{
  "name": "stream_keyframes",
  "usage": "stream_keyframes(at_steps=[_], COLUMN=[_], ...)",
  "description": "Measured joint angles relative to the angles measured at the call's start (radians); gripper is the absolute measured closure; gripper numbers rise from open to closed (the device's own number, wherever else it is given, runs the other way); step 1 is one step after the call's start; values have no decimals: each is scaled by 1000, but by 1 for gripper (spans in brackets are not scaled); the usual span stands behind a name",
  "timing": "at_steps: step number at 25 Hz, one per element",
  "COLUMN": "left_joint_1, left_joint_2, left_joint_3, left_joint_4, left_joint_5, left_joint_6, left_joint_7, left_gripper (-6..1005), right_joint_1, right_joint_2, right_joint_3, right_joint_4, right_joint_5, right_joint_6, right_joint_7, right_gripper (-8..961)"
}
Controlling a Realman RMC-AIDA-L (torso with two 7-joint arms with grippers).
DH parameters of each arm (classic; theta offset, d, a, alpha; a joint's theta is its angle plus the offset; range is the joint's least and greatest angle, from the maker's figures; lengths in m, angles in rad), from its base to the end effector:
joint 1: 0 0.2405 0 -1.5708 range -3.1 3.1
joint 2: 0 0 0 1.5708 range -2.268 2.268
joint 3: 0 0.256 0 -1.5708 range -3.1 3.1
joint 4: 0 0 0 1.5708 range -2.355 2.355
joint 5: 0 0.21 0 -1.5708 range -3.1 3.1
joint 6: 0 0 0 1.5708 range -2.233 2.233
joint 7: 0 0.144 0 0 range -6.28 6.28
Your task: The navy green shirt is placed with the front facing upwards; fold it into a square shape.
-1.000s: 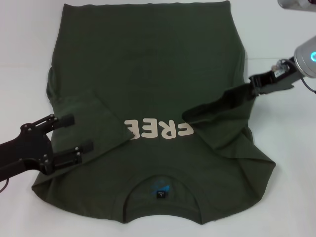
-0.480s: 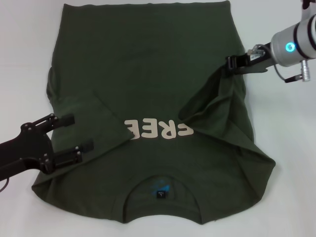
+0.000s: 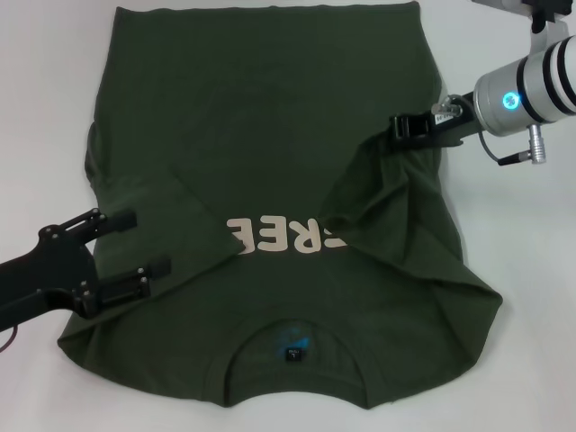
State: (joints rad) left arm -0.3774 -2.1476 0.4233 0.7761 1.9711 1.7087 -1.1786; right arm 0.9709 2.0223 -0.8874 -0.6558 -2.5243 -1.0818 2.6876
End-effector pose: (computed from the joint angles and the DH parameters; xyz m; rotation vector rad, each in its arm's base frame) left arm -0.2932 0.2864 0.0319 -2.4723 -0.4803 -0.8516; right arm 0.1793 0.4641 0.0034 -2.1872 1.4732 0.1394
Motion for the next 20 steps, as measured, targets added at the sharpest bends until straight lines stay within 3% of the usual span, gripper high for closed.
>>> stream_keyframes(at_steps=[4,9,11,17,20], left_joint_1=[-2,-3,-3,-6,-17], left_joint_2=[0,0,0,2,16], left_joint_3=[0,0,0,0,0], left_joint_4=[-1,-2,-2,-3,-3], left_joint_5=[0,0,0,-5,-9], left_joint_6=[0,0,0,1,0], left_joint_7=[-2,-6,-7,-63,-210], left_gripper=[164,164,164,164,164], right_joint_1=[-5,-25,-41,-88,-133], right_joint_2=[-1,-4,-13,-35,-53], right_joint_3=[5,8,10,19,42], right_joint_4=[5,6,7,3,-2], right_joint_5=[3,63,127,236,305], right_joint_6=[-4,0,2,-17,-59], right_joint_7=[-16,-57,-79,-125,-168], right_gripper=[951,770,528,343,290])
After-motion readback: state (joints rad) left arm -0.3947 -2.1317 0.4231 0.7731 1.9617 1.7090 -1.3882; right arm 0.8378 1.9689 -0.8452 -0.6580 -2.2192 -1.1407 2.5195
